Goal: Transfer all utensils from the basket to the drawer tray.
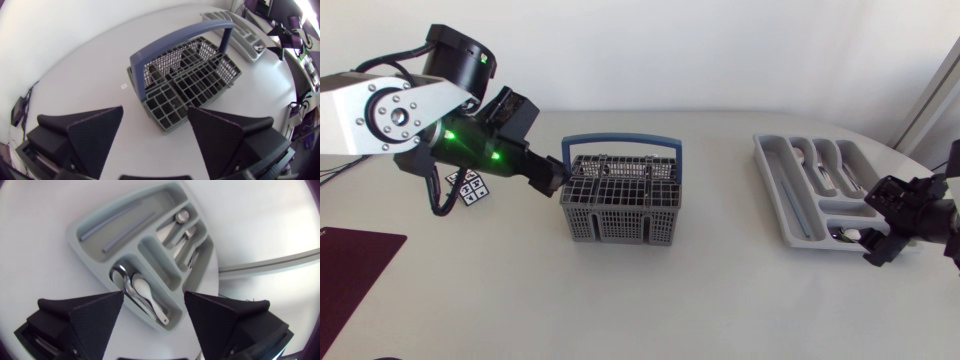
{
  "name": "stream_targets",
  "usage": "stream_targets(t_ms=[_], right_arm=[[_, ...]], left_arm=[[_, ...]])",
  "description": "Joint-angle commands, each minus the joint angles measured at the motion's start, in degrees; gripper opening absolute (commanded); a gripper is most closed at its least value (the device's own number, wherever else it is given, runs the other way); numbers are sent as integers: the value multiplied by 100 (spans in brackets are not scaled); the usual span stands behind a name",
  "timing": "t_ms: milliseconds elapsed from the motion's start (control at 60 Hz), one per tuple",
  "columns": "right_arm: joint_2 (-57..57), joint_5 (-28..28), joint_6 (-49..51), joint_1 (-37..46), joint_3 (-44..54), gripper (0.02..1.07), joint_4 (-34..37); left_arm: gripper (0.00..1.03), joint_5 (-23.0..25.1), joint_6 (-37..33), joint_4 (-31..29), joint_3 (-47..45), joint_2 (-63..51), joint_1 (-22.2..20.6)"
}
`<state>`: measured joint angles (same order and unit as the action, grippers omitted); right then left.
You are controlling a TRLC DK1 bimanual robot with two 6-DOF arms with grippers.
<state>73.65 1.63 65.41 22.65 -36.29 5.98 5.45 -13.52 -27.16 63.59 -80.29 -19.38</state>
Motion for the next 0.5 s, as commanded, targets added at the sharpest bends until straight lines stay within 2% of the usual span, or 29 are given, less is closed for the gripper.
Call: stream_targets(t_ms=[0,217,267,483], right_arm=[[-298,31,-547,-473,158,92,264],[-729,-22,-1768,-1808,149,92,817],[-764,118,-2067,-2090,61,92,1046],[-905,628,-3166,-2977,-88,92,1265]], left_arm=[[89,-27,-10,-35,-225,75,109],[89,-27,-46,26,-550,110,241],[89,-27,-63,61,-664,154,259],[89,-27,-54,422,-1200,444,303]])
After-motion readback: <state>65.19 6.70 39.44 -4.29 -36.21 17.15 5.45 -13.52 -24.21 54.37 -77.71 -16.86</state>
